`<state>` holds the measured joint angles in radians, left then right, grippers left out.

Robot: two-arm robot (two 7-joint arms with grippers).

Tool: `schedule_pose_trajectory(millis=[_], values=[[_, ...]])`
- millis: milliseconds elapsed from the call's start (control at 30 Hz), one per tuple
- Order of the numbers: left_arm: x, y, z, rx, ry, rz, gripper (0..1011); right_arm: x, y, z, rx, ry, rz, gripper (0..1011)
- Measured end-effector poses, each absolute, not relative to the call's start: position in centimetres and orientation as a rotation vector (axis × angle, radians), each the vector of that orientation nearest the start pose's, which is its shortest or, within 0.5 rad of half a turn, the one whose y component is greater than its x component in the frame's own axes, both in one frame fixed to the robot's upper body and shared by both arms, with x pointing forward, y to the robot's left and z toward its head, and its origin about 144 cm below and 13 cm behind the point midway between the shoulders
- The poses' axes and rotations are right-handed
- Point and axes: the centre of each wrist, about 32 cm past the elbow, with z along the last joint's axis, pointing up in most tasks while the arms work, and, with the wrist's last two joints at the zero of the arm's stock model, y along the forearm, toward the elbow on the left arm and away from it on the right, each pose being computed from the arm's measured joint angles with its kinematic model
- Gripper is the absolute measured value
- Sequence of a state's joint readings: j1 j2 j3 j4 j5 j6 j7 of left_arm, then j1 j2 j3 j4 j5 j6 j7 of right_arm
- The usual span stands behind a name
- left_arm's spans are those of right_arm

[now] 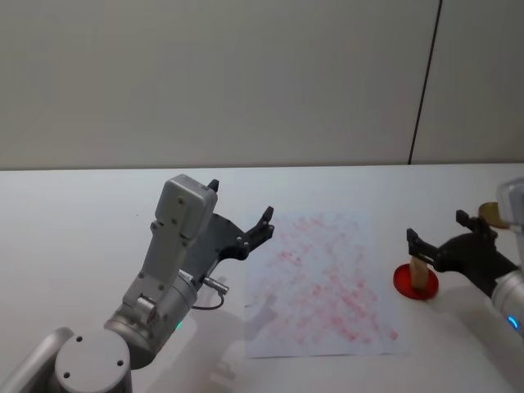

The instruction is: Use the one hand to pick up the stamp and affix it onto the A4 paper.

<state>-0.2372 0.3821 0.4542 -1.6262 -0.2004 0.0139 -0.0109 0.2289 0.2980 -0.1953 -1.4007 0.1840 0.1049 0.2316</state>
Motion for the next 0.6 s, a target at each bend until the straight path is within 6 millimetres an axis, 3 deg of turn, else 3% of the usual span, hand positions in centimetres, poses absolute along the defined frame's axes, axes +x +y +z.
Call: schedule_pose_trajectory(millis=[600], values=[[49.2, 19.8, 120.4, 0.061, -0.268, 1.124, 993, 54.3, -27.6, 118.6, -0.227, 0.04, -1.126, 1001]])
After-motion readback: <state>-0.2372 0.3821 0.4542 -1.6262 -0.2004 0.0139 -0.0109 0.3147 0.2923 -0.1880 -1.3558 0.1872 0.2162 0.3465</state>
